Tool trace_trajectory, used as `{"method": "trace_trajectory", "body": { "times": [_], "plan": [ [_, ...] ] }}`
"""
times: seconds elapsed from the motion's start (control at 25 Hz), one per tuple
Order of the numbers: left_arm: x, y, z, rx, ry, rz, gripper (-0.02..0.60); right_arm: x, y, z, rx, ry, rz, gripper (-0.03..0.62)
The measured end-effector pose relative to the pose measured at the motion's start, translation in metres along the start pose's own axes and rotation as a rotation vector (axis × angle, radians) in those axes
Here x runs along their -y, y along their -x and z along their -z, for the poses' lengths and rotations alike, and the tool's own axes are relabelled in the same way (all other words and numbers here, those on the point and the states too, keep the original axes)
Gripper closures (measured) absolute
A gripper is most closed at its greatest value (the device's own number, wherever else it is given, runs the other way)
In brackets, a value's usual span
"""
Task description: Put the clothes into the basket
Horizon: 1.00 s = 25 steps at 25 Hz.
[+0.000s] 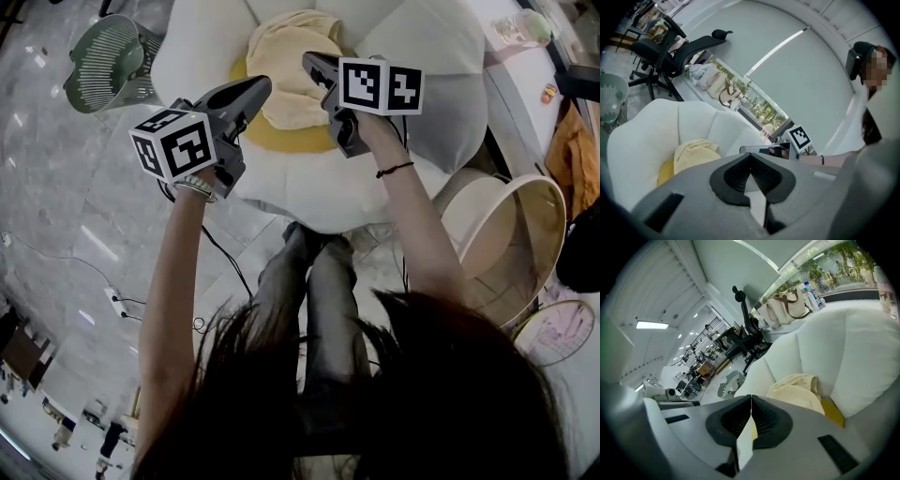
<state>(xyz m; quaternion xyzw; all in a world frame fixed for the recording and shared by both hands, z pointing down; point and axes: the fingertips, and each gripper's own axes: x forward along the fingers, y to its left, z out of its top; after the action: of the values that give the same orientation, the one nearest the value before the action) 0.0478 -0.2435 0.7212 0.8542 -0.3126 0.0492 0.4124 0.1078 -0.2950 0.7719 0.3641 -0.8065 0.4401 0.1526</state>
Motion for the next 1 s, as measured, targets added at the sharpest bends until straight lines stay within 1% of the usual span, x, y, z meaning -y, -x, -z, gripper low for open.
{"method": "trace_trajectory", "body": {
  "times": [0.12, 0.28, 0.48, 0.68, 0.72, 0.76, 0.8, 0.88, 1.0],
  "plan": [
    [-0.011, -0.005, 0.013, -0.029, 0.0, -0.002, 0.571, 0.011, -0.01, 0.01, -0.017, -0.021, 0.003, 0.585],
    [-0.026, -0.011, 0.024, -0.015, 0.027, -0.007, 0.571, 0.024, -0.024, 0.024, -0.042, -0.022, 0.009, 0.583],
    [-0.042, -0.024, 0.042, -0.03, 0.029, -0.012, 0.571, 0.046, -0.042, 0.041, -0.076, -0.008, 0.048, 0.583],
    [-0.058, -0.032, 0.059, -0.016, 0.035, -0.016, 0.571, 0.067, -0.06, 0.058, -0.087, -0.015, 0.054, 0.582],
    [-0.062, -0.034, 0.062, -0.013, 0.036, -0.017, 0.571, 0.071, -0.063, 0.063, -0.094, -0.013, 0.057, 0.574],
    [-0.065, -0.036, 0.066, -0.011, 0.037, -0.019, 0.571, 0.075, -0.067, 0.067, -0.101, -0.014, 0.058, 0.521],
    [-0.069, -0.038, 0.07, -0.009, 0.039, -0.02, 0.571, 0.078, -0.07, 0.071, -0.106, -0.018, 0.058, 0.48],
    [-0.075, -0.041, 0.076, -0.005, 0.043, -0.023, 0.571, 0.085, -0.075, 0.076, -0.106, -0.022, 0.066, 0.461],
    [-0.079, -0.047, 0.083, 0.001, 0.046, -0.02, 0.571, 0.097, -0.08, 0.083, -0.109, -0.012, 0.089, 0.41]
  ]
}}
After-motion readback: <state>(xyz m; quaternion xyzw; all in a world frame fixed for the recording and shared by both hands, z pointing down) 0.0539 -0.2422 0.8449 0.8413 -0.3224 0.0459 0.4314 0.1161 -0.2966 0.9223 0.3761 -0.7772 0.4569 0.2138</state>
